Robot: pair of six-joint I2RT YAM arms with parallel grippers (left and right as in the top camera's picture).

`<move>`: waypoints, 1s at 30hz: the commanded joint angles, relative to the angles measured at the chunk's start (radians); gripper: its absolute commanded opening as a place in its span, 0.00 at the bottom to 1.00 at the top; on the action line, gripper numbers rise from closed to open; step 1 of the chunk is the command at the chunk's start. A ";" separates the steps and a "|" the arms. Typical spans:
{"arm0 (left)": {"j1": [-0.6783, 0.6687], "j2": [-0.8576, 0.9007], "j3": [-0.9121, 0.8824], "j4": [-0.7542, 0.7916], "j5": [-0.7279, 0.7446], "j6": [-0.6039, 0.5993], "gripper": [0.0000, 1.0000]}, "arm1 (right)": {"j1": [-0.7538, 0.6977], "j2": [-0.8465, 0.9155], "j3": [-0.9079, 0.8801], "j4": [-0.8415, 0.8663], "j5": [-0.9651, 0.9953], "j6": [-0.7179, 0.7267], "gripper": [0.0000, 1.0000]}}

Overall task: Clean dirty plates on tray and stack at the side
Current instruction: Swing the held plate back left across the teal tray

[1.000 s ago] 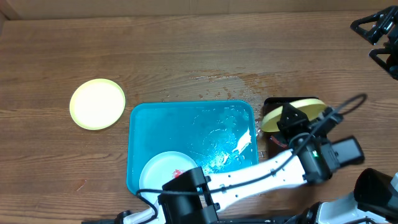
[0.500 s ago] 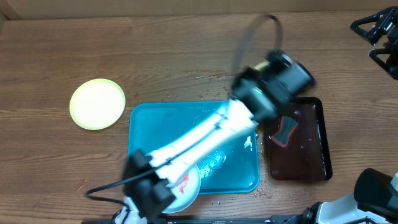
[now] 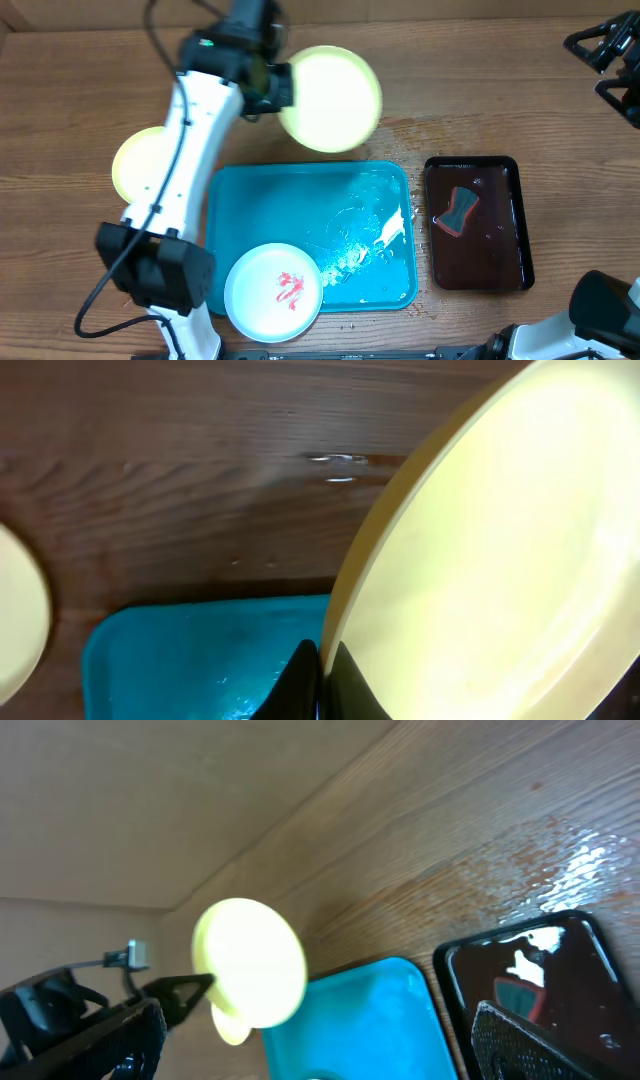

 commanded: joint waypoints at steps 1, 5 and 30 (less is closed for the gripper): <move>0.098 -0.016 -0.046 0.021 0.119 -0.057 0.05 | 0.031 -0.032 0.017 0.002 0.090 -0.008 1.00; 0.199 -0.039 -0.163 0.087 0.156 -0.087 0.05 | 0.087 -0.032 0.017 0.002 0.152 -0.008 1.00; 0.843 -0.425 -0.944 0.462 0.150 -0.177 0.04 | 0.546 -0.032 -0.447 0.075 0.281 -0.031 1.00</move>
